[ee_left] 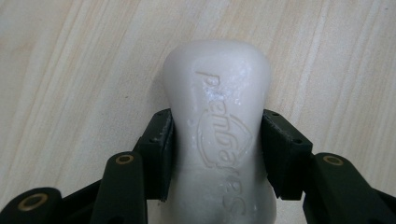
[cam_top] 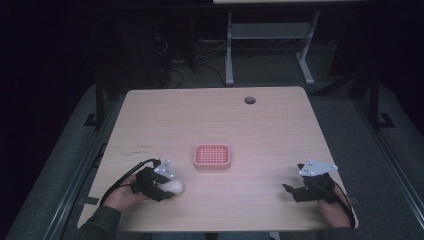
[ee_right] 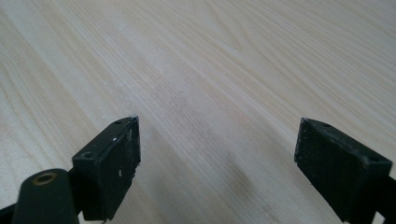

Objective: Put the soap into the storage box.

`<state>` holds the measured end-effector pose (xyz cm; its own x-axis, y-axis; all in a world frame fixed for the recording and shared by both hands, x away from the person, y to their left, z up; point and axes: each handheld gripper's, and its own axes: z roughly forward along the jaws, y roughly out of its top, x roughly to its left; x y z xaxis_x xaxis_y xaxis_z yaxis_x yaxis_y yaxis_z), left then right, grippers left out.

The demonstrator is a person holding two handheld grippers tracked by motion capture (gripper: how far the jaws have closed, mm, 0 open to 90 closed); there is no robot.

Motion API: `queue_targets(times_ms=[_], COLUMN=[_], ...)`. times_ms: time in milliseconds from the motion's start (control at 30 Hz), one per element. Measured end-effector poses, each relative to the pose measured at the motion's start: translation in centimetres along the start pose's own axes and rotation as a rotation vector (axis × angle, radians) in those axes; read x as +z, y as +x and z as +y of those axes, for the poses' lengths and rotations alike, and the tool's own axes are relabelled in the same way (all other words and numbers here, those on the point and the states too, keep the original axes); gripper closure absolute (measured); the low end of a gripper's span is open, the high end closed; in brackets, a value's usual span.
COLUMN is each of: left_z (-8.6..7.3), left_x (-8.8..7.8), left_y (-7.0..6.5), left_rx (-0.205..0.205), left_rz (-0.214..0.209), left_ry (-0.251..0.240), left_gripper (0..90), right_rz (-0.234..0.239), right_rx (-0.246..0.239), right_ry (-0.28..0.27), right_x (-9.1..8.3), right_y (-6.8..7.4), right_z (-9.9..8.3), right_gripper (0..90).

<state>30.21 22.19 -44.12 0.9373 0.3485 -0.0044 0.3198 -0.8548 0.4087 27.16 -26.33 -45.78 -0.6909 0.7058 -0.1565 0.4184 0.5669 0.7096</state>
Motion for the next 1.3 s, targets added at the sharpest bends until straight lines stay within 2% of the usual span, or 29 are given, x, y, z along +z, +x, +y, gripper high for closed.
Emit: queue_targets(times_ms=[133,300,567,667,1300], left_z=[0.1,0.3,1.7,2.3,2.9], left_x=[-0.4,-0.5,-0.8,-1.0,-1.1], left_y=[-0.1,0.0,0.1,0.4,1.3], left_rx=[0.004,0.007,0.022,0.037,0.021], left_rz=[0.0,0.007,0.015,0.011,-0.018], left_ry=[-0.015,-0.008,-0.017,-0.006,0.004], left_gripper=[49.1,49.1,49.1,49.1,49.1], right_rz=[0.0,-0.001,-0.001,0.002,0.003], right_rx=[-0.002,0.001,0.011,0.013,0.018], right_ry=[0.0,-0.004,-0.018,-0.022,-0.033], right_x=[0.0,-0.1,-0.3,-0.4,-0.5], right_y=[0.1,0.1,0.1,0.1,0.4], right_z=[0.0,0.1,0.0,-0.1,0.0], right_gripper=[13.8,13.8,13.8,13.8,13.8])
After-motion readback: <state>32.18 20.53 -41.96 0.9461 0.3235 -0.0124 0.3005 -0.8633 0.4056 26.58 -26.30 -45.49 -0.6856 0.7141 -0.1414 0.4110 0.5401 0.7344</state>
